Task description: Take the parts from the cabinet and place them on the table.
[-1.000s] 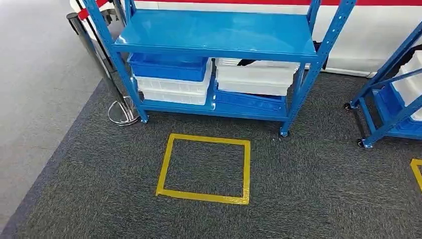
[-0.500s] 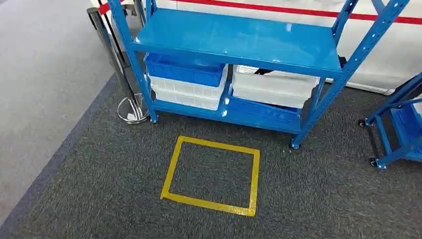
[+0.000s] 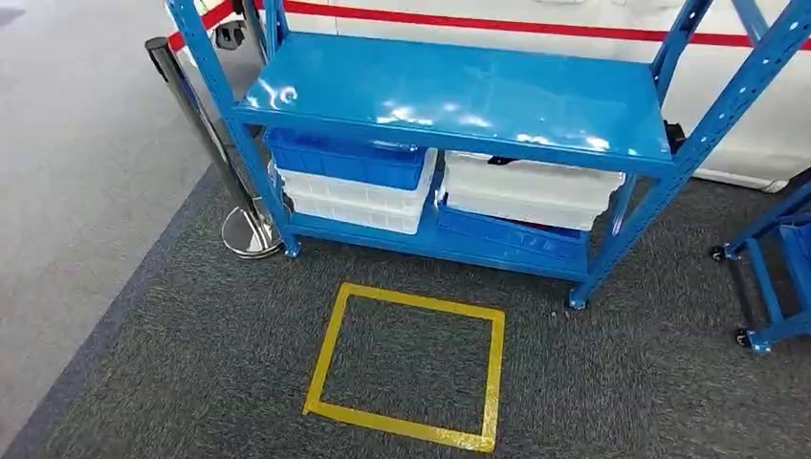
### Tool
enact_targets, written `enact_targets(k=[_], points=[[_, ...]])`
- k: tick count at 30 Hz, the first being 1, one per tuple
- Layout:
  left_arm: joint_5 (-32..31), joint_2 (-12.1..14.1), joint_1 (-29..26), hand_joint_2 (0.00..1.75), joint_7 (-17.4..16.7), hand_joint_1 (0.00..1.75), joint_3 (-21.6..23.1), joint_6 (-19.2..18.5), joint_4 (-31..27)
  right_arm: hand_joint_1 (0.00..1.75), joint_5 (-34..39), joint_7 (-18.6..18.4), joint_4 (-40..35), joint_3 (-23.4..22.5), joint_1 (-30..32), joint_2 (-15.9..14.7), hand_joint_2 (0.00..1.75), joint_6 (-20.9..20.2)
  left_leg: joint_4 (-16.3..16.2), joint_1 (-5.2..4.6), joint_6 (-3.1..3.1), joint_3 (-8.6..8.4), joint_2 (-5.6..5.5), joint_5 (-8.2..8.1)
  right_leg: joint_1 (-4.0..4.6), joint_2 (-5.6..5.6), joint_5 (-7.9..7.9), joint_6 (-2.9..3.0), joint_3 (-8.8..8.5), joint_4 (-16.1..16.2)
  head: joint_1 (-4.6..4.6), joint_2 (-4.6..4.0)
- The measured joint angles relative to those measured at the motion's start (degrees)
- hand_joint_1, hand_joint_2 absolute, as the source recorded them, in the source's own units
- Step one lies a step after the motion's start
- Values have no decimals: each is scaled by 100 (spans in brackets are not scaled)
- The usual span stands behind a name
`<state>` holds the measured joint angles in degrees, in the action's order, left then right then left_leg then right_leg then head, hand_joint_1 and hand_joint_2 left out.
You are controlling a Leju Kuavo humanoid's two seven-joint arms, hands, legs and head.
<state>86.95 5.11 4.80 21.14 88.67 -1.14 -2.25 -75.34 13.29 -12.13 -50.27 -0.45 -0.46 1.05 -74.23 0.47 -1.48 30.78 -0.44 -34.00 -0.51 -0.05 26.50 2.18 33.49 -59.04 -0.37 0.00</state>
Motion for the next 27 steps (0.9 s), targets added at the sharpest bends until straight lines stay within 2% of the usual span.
enact_targets(k=[1, 2, 3, 4, 5, 6, 7, 8, 10, 11, 12, 13, 14, 16, 17, 18, 19, 20, 21, 22, 23, 24, 26, 27], points=[[0, 0, -18, 0, -2, 0, 0, 0, 0, 0, 0, 0, 0, 0, 3, 0, 0, 2, -133, 7, -8, 235, 0, -359, -2, 10, 88, 0, -121, 7, -4, 0], [0, 0, -40, 0, -2, 0, 0, 0, 0, 0, 0, 0, 0, 0, 11, 0, 0, 0, -130, 16, -21, 403, 2, -667, -4, 17, 183, -4, -243, 9, -4, 0], [0, 0, -50, 0, -2, 0, 0, 0, 0, 0, 0, 0, 2, 0, 15, 0, 0, 0, -30, 22, -18, 519, 3, -820, -5, 22, 275, -10, -364, 9, -7, 0], [0, 0, -51, 0, -2, 0, 0, 0, 0, 0, 0, 0, 2, -2, 16, 0, 0, 0, 138, 22, -15, 577, 5, -800, -5, 23, 348, -20, -466, 9, -2, 0], [0, 0, -54, 0, -2, 0, 0, 0, 0, 0, 0, 0, 2, -2, 14, 0, 0, 0, 495, 21, -1, 619, 10, -511, -5, 20, 461, -34, -611, 9, -4, 0], [0, 0, -71, 0, -2, 0, 0, 0, 0, 0, -2, 0, 2, -2, 16, 2, 0, 0, 895, 15, 37, 639, 18, 125, -3, 15, 565, -51, -730, 12, -4, 0], [0, 0, -94, 0, -2, 0, 0, 0, 0, 0, -2, -2, 9, -2, 52, 2, 0, 0, 1231, -4, 96, 698, 40, 942, 12, 37, 643, -73, -804, -12, 0, -2], [0, 0, -112, 0, -4, 0, 0, 2, 0, 0, -2, 0, 13, -2, 1, 9, 0, 0, 1229, -35, 138, 689, 30, 1032, 27, 76, 733, -140, -854, -21, -2, 0], [0, -2, -98, 0, -28, 0, 2, 4, 0, 0, -2, 2, 13, -4, -10, 9, 0, -7, 1205, -53, 207, 630, 24, 973, 7, 72, 828, -217, -945, 41, -11, 0], [4, -2, -63, 0, -31, 0, 2, 7, 0, 0, -2, 2, 11, -4, -29, 7, 0, -11, 1229, -56, 236, 618, 17, 957, 26, 64, 847, -248, -983, 94, -7, 0], [9, -4, -26, 0, -33, 0, 2, 7, 0, 0, -2, 4, 7, -4, -67, 2, 0, -11, 1347, 17, 270, 534, 11, 962, 14, 47, 915, -283, -1046, 109, -11, 0], [9, -7, -24, 0, -31, 0, 2, 7, 0, 0, -4, 7, 7, -2, -78, 2, 0, -13, 1422, 0, 300, 451, 2, 939, 9, 30, 965, -312, -996, -46, 18, -2], [13, -4, -20, 0, -33, 0, 2, 7, 0, 0, -4, 7, 7, -2, -82, 4, 0, -13, 1469, -1, 353, 388, 15, 907, 0, 35, 1112, -328, -766, -424, 28, 0], [15, -7, -24, 0, -35, 0, 2, 7, 0, 0, -4, 4, 7, -2, -69, 2, 0, -15, 1491, -3, 373, 310, 13, 831, -10, 34, 1354, -369, -111, -1358, 31, 0], [15, -7, -28, 0, -37, 0, 2, 7, 0, 0, -4, 2, 7, -2, -52, 2, 0, -18, 1490, -2, 378, 263, 7, 783, -19, 34, 1354, -384, 168, -1654, 24, 0], [17, -9, -42, 0, -37, 0, 2, 7, 0, 0, -4, 2, 7, -4, -39, 2, 0, -22, 1490, -1, 378, 194, -4, 730, -29, 32, 1203, -395, 340, -1708, 31, 0], [17, -11, -53, 0, -37, 0, 2, 7, 0, 0, -4, 2, 7, -4, -27, 2, 0, -33, 1490, 1, 375, 131, -12, 683, -34, 32, 981, -400, 384, -1582, 26, 0], [20, -15, -63, 0, -39, 0, 2, 7, 0, 0, -7, 2, 7, -2, -13, 2, 0, -33, 1490, 3, 355, 9, -30, 601, -41, 30, 494, -395, 309, -1107, 31, 0], [22, -18, -62, 0, -39, 0, 2, 4, 0, 0, -7, 2, 9, -2, -8, 2, 0, -33, 1490, 3, 329, -77, -35, 540, -43, 30, 132, -383, 207, -668, 28, 0], [24, -20, -80, 0, -39, 0, 2, 4, 0, 0, -7, 2, 9, -4, 10, 2, 0, -33, 1494, 2, 291, -92, -37, 477, -38, 28, -99, -349, 156, -303, 41, 0], [41, -20, -51, 0, -42, 0, 2, 4, 0, 0, -7, 2, 15, -4, 11, 4, 0, -33, 1441, -47, 244, -90, -48, 422, 0, 34, -40, -316, 127, -260, 33, 0], [52, -20, -48, 0, -48, 0, 2, 4, 0, 0, -7, 2, 15, -4, -6, 4, 0, -41, 1448, -36, 223, -72, -58, 415, -15, 34, 82, -249, 82, -162, 29, 0], [68, -20, -53, 0, -52, 0, 2, 4, 0, 0, -2, 2, 15, -4, 0, 4, 0, -63, 1522, -29, 172, -104, -53, 411, 12, 41, 94, -191, 83, -144, 5, 0], [70, -20, -42, 0, -52, 0, 2, 4, 0, 0, -2, 0, 15, -4, -2, 4, 0, -70, 1525, -32, 134, -140, -57, 368, -20, 41, 99, -153, 31, -76, 7, 0]])
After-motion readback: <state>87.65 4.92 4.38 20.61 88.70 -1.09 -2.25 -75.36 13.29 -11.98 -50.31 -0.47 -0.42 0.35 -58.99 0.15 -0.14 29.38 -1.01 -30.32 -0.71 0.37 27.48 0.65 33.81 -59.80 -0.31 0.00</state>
